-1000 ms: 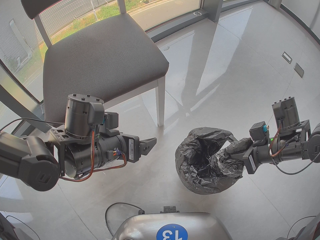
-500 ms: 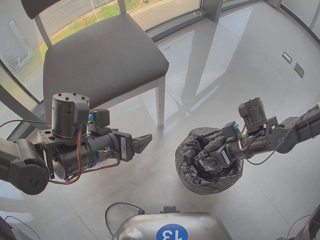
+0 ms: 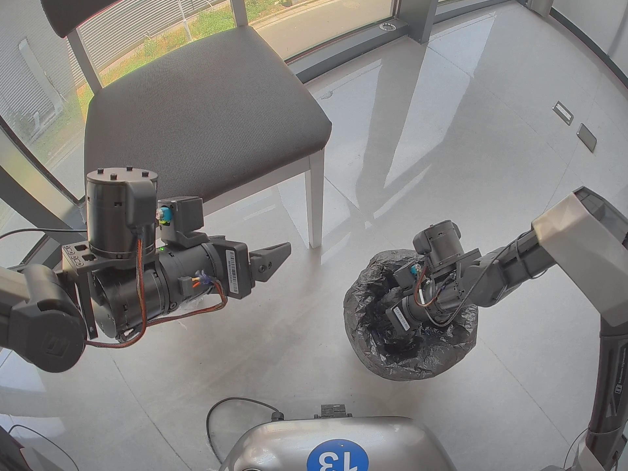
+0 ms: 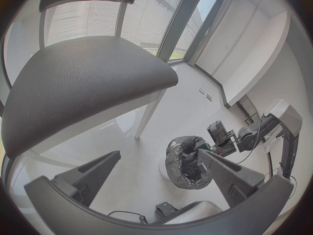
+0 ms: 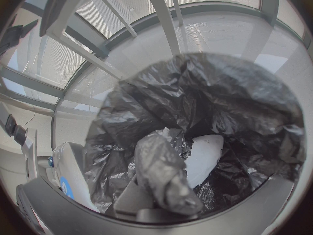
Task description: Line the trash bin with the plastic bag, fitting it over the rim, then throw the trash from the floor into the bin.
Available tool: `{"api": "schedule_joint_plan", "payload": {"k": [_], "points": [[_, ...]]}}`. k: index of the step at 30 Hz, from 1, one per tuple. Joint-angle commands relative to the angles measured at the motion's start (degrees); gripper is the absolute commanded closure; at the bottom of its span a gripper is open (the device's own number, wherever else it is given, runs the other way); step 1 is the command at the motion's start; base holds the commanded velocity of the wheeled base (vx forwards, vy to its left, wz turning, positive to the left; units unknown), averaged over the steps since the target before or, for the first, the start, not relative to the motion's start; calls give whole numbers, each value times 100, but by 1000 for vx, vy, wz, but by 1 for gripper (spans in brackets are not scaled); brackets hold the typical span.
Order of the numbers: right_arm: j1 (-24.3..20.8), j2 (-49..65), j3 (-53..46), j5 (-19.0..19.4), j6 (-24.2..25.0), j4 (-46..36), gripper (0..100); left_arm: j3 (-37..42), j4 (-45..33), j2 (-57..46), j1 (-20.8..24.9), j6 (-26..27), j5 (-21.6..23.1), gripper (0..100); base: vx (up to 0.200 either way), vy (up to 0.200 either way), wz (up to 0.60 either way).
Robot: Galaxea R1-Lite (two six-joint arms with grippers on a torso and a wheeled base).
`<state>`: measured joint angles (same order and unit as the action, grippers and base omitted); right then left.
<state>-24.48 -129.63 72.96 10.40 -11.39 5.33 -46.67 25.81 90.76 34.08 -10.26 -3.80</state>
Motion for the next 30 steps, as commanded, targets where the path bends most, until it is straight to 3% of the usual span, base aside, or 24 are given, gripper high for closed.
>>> {"api": "schedule_joint_plan", "payload": {"k": [1,5,6,22,27,30], "points": [[5,-501,245,-3,66,-5,100,0,12,-32,-86,-2,11,0,0,0,0],[48,-457,289,-3,66,3,100,17,3,-32,-157,-2,11,0,0,0,0],[57,-449,298,-3,75,3,0,26,3,-32,-165,-2,11,0,0,0,0],[400,1195,-520,-38,-109,-49,0,123,-41,38,-165,-19,20,0,0,0,0],[558,2443,-1407,-161,-145,-41,0,439,-41,38,-165,16,2,0,0,0,0],[690,2997,-1838,-460,-127,3,0,720,-137,-41,-165,385,-85,0,0,0,0]]}}
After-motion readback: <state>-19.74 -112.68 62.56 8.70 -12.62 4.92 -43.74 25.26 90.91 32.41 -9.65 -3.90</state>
